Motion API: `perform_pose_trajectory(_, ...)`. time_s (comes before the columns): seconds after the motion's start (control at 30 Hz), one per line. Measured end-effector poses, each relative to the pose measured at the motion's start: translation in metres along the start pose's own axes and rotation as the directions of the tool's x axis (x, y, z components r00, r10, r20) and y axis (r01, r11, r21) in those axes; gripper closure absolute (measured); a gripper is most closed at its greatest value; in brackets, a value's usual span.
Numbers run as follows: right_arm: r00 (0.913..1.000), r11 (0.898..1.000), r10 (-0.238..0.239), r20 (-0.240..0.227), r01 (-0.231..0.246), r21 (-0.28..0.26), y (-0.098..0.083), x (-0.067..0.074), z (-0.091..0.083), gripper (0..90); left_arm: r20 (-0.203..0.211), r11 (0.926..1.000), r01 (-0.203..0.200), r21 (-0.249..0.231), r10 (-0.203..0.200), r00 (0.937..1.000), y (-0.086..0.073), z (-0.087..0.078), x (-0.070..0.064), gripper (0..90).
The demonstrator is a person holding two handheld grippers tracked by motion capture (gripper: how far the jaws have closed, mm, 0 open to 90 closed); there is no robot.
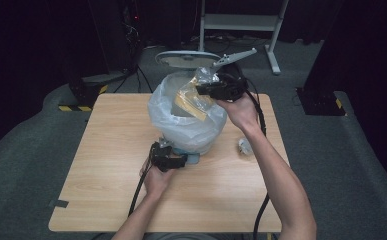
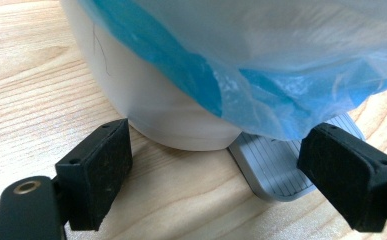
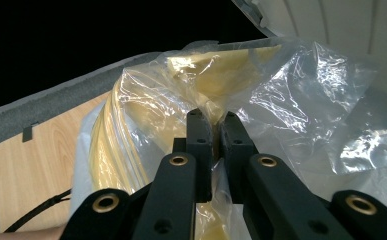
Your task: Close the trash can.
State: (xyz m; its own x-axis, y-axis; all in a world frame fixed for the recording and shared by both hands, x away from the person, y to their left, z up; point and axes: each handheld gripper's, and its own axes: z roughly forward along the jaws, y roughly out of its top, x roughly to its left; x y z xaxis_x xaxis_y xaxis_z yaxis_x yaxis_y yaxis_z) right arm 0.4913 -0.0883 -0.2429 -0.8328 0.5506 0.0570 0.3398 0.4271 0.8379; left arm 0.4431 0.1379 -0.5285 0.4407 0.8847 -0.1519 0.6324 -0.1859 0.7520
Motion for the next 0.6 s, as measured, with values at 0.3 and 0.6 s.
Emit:
perform_pose_trajectory(0.3,0.9968,0.999,-0.014,0.078,0.01,0.043,0.004,-0.007,0.026,85.5,0.0,1.0,0.001,0.0,-0.001,1.0,0.0,0.0,0.0,14.1)
perform_pose_trajectory(0.6,0.9924,0.993,0.036,0.118,-0.049,0.108,0.002,-0.018,0.051,82.8,0.0,1.0,0.0,0.0,0.0,1.0,0.0,0.0,0.0,14.2)
